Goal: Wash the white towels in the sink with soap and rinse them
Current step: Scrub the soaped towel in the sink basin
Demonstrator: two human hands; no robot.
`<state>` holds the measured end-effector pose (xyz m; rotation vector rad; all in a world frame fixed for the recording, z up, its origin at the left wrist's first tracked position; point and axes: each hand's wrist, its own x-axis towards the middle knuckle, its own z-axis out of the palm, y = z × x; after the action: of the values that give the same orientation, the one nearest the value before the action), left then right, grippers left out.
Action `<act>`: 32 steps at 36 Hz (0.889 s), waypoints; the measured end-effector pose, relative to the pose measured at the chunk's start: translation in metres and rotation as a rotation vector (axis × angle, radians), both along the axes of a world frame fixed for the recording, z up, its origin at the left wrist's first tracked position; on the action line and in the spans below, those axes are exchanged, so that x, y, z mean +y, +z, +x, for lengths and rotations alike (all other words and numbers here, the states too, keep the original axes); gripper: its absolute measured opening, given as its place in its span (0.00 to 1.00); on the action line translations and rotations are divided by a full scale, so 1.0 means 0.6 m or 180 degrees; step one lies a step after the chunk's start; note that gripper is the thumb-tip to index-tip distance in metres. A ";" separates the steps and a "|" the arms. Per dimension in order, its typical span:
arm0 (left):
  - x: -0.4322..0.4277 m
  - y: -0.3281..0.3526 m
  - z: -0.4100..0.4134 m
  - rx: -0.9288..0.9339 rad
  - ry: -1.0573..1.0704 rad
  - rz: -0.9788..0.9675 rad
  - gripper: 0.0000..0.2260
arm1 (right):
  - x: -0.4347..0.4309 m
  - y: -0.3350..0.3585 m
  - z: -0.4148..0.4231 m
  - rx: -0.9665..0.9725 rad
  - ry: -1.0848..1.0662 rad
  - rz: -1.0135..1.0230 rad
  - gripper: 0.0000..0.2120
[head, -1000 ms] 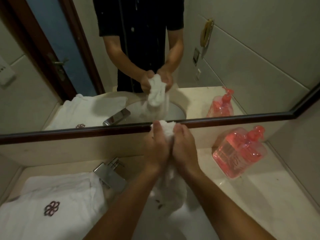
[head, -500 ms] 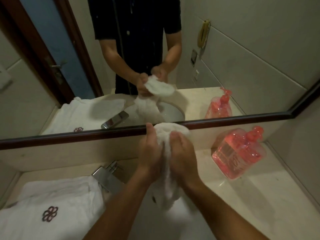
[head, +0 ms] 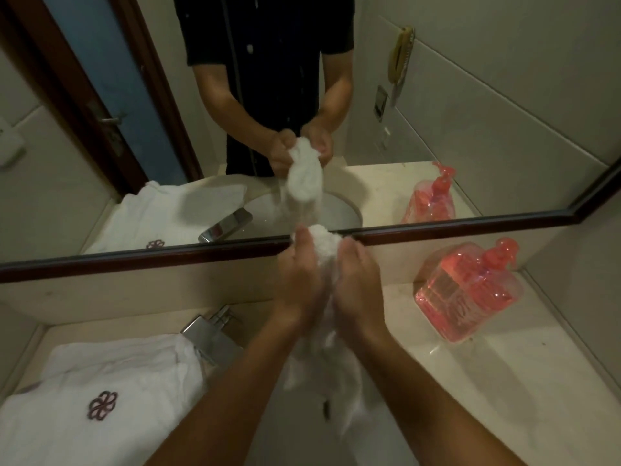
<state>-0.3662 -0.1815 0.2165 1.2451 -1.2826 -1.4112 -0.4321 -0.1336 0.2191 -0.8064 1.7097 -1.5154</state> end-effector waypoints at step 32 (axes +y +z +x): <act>-0.005 -0.060 0.064 0.1237 -0.0735 0.0487 0.45 | 0.015 0.016 -0.127 -0.1930 0.1465 -0.0214 0.25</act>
<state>-0.3281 -0.1846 0.1806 0.8774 -1.0871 -1.8412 -0.5085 -0.1248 0.2287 -0.6283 0.9561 -1.3171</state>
